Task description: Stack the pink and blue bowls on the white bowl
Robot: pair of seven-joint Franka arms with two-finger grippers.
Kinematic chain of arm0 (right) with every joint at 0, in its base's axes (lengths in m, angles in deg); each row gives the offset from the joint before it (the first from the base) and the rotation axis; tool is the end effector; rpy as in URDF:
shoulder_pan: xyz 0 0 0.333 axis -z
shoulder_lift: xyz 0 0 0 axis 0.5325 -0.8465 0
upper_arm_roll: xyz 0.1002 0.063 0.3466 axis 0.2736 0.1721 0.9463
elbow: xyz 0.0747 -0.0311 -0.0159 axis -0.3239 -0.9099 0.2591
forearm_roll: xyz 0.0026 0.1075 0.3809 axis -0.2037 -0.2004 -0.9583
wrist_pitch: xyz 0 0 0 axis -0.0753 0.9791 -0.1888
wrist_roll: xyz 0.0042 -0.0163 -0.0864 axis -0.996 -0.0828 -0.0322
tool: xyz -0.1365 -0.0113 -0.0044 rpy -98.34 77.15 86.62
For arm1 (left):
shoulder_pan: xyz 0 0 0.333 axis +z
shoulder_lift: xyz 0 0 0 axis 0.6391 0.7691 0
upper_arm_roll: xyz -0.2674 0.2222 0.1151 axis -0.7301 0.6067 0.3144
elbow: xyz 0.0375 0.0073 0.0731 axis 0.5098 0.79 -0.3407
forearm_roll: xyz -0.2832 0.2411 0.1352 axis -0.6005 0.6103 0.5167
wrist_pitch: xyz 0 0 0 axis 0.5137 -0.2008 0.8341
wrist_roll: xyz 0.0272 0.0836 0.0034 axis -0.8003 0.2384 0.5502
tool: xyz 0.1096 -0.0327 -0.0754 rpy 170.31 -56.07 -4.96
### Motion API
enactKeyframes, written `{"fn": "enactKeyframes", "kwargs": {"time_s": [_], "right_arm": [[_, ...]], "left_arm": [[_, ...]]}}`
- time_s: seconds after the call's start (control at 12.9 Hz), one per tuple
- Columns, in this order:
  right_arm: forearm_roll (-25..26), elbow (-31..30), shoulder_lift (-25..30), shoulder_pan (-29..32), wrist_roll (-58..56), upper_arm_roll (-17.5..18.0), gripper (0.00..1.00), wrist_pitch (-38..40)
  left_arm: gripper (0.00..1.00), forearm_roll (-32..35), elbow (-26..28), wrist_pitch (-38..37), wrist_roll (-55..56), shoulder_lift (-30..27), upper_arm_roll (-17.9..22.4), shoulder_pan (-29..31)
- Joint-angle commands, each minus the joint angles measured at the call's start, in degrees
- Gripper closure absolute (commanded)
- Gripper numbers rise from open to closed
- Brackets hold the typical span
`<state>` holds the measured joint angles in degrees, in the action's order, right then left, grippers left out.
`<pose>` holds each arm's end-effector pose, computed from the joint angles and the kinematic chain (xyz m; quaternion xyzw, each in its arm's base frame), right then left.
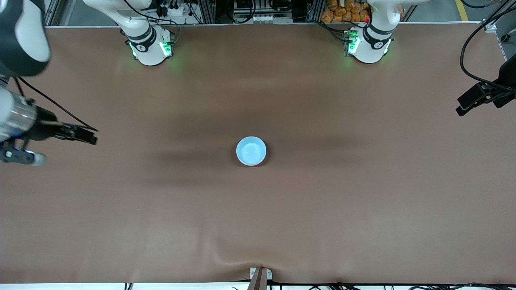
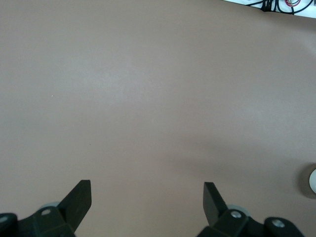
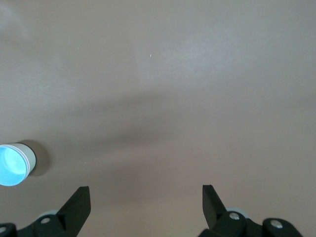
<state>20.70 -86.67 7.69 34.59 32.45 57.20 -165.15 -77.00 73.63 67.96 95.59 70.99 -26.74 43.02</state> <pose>0.6215 0.0192 0.5934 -0.9968 0.0651 0.0358 0.0299 0.5606 -0.0181 0.6770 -0.9928 -0.1067 -0.0522 0.0154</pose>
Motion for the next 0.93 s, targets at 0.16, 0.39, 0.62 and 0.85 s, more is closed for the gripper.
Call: {"fn": "enactKeyframes", "kwargs": {"time_s": [0.16, 0.39, 0.62, 0.85], "right_arm": [[0.92, -1.73, 10.36, 0.22, -7.44, -2.75, 0.00, 6.22], [1.35, -2.00, 13.79, -0.13, -7.27, -2.77, 0.00, 8.87], [2.31, -2.00, 13.63, -0.40, -7.09, -2.68, 0.00, 8.35], [5.66, -2.00, 13.54, -1.71, -7.26, -2.59, 0.00, 8.70]], "left_arm": [[0.00, -1.25, 0.46, -0.65, -1.41, -0.98, 0.43, -0.13], [0.00, -1.43, 0.90, -1.88, -1.49, -0.98, 0.43, -0.04], [0.00, -2.74, 1.68, -3.99, -1.85, -1.15, -0.01, -0.21], [0.00, -4.42, 2.13, -4.35, -2.28, -1.50, -0.45, -0.39]]}}
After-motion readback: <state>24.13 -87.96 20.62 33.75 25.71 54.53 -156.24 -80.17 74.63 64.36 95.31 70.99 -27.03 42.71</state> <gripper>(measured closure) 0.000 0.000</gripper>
